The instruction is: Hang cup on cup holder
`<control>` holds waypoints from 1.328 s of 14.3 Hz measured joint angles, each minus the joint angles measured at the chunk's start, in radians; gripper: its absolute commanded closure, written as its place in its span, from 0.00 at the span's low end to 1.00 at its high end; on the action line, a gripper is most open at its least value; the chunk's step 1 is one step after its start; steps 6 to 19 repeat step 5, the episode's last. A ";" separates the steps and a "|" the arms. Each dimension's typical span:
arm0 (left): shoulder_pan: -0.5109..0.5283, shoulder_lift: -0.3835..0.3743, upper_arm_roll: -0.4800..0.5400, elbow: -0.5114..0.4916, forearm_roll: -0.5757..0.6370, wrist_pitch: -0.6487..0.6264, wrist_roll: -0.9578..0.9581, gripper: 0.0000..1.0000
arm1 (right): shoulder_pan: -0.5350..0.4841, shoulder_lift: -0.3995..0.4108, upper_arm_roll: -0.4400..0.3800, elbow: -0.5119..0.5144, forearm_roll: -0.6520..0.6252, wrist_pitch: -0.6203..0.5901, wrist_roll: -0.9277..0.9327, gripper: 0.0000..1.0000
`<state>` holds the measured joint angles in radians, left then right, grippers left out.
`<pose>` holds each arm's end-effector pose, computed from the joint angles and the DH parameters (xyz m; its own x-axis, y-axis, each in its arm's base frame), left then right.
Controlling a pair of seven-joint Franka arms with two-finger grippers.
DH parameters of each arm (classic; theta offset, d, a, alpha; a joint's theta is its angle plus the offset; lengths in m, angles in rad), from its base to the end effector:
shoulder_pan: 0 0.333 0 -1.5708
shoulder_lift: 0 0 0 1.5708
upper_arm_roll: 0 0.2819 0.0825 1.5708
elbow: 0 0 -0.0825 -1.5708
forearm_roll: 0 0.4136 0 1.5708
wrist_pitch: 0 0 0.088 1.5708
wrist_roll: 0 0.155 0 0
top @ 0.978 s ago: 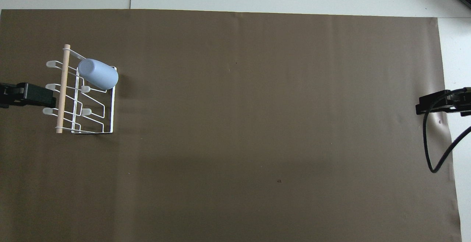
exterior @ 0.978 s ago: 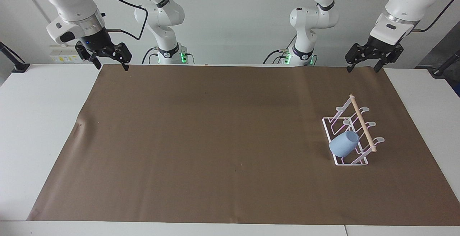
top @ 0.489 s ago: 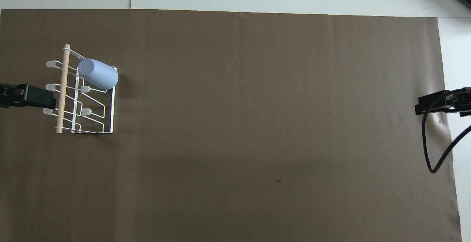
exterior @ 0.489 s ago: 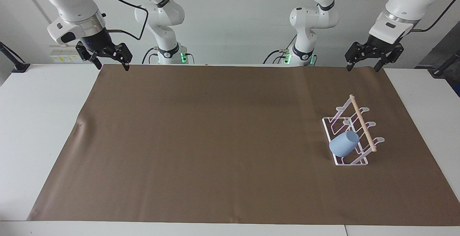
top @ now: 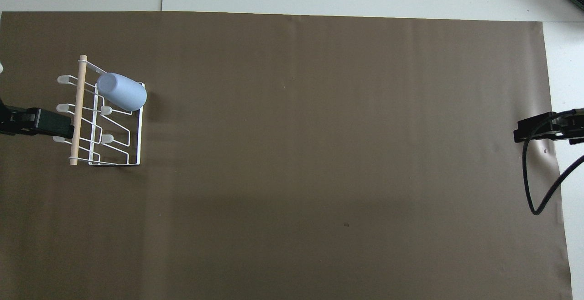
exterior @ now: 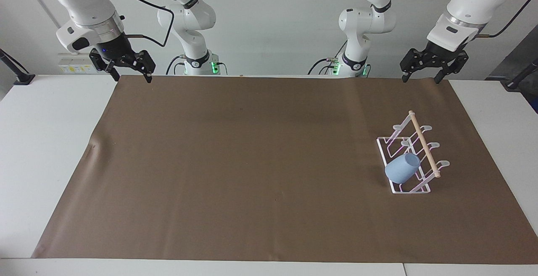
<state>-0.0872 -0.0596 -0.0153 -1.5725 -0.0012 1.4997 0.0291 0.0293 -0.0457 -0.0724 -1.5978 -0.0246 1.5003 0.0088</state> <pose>0.5567 -0.0577 0.5695 0.9913 -0.1313 -0.0132 -0.1313 -0.9913 0.0007 0.5607 -0.0288 0.5492 0.9972 -0.0533 -0.0517 -0.0522 -0.9984 0.0217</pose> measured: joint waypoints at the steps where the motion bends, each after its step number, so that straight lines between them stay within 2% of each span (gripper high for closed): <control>1: 0.001 0.000 0.003 0.000 0.000 0.000 0.029 0.00 | 0.000 0.000 0.000 0.000 0.000 0.000 0.000 0.00; 19: 0.001 0.000 0.010 0.000 0.000 0.000 0.070 0.00 | 0.000 0.000 0.000 0.000 0.000 0.000 0.000 0.00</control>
